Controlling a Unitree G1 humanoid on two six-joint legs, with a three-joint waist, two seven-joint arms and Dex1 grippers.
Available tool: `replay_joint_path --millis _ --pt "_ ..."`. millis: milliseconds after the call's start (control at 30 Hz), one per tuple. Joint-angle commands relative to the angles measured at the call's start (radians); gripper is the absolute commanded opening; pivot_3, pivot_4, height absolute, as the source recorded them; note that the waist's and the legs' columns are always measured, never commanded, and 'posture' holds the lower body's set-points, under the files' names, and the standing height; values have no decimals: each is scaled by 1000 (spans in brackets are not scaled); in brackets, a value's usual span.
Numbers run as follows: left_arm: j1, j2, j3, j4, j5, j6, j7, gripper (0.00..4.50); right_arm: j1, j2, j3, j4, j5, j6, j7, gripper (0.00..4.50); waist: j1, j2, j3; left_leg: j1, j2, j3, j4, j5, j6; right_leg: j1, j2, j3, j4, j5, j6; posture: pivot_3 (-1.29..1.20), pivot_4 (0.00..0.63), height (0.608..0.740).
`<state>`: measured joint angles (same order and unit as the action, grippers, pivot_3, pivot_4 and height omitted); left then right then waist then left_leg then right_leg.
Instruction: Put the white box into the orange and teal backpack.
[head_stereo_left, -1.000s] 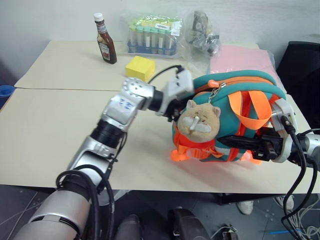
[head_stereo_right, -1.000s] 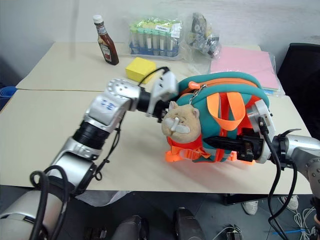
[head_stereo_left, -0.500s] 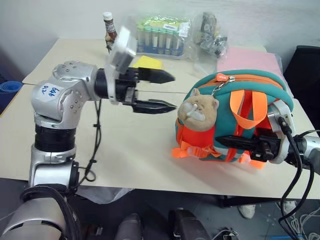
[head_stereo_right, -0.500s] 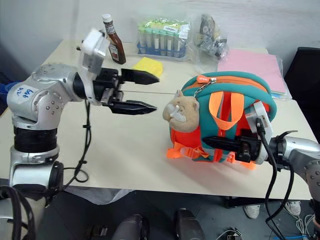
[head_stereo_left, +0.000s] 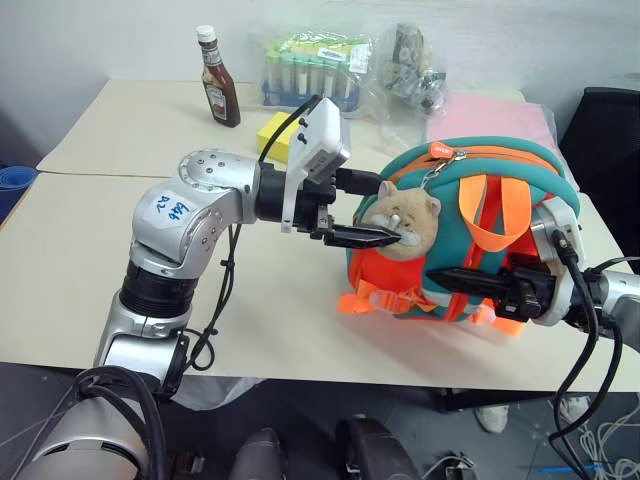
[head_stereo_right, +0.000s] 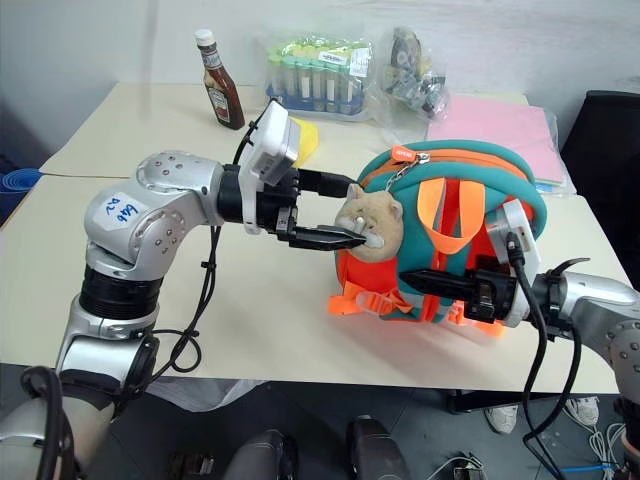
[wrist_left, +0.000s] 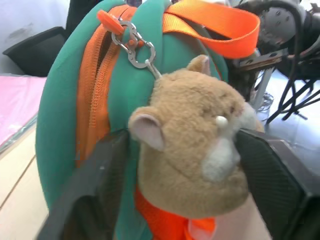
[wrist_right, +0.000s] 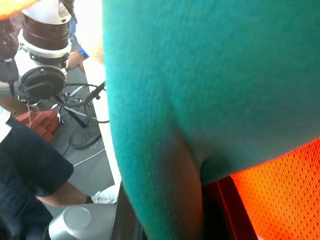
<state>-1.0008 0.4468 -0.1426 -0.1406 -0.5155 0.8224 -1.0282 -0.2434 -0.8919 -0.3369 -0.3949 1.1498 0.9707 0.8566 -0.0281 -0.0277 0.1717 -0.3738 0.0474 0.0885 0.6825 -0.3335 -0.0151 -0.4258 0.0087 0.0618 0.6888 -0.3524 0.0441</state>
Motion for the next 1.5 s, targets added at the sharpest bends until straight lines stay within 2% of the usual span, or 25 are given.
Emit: replay_joint_path --millis 33,233,300,567,700,867,967,1100,1233,1333,1400,1467,1500 --pt "6 6 5 -23 -32 0 -17 2225 1 9 -26 -40 27 -11 -15 0 0 0 0 0 0 0 0 0 0 0 0 0 0 0 0 0 150 740" --pt "-7 27 29 -10 -45 5 -29 534 10 13 -22 -40 23 -19 -26 0 -1 0 0 0 0 0 0 0 0 0 0 0 0 0 0 0 150 740" --pt "-21 35 41 11 -45 6 -26 315 11 13 -21 -36 20 -21 -26 0 -2 0 0 0 0 0 0 0 0 0 0 0 0 0 0 0 150 740" --pt "-110 116 158 120 -154 44 -107 311 33 -7 -46 -7 5 -25 -11 0 -4 0 0 0 0 0 0 0 0 -1 0 0 0 0 0 0 150 740" --pt "-204 235 180 351 -169 80 -242 311 61 -12 -64 13 -15 -33 0 0 -6 0 0 0 0 0 0 0 0 -1 1 0 0 0 0 0 150 740" --pt "-231 270 106 495 -80 19 -307 311 83 -9 -62 17 -38 -53 7 0 0 0 0 0 0 0 0 0 0 0 0 0 0 0 0 0 150 740" --pt "-184 297 34 511 23 -111 -355 311 88 -6 -67 14 -36 -58 3 0 0 0 0 -1 0 0 1 0 0 -1 0 0 -1 0 0 0 150 740" --pt "-61 339 -87 481 215 -370 -373 311 90 -7 -85 16 -21 -56 -6 0 -7 0 0 0 0 1 -1 0 0 -1 0 0 0 0 0 0 150 740" --pt "41 328 -175 476 406 -630 -289 311 95 -14 -97 17 -17 -54 -1 0 -1 0 0 1 0 1 0 0 0 -1 0 0 1 0 0 0 150 740" --pt "107 291 -210 465 488 -763 -224 311 93 -17 -97 19 -25 -56 5 0 3 0 0 0 0 1 0 0 1 -1 -1 0 0 0 0 0 150 740" --pt "156 236 -209 444 495 -781 -172 311 90 -15 -92 20 -32 -60 7 0 3 0 0 0 0 1 0 -1 2 0 -1 0 -1 0 0 0 150 740" --pt "182 190 -180 418 457 -724 -152 311 92 -17 -80 15 -58 -75 13 0 3 0 0 0 0 1 0 -1 2 0 -2 0 0 0 0 0 150 740" --pt "189 176 -157 401 428 -672 -151 311 101 -28 -71 13 -75 -77 25 311 2 -1 0 0 0 1 1 -1 2 0 -2 0 0 0 0 0 150 740"
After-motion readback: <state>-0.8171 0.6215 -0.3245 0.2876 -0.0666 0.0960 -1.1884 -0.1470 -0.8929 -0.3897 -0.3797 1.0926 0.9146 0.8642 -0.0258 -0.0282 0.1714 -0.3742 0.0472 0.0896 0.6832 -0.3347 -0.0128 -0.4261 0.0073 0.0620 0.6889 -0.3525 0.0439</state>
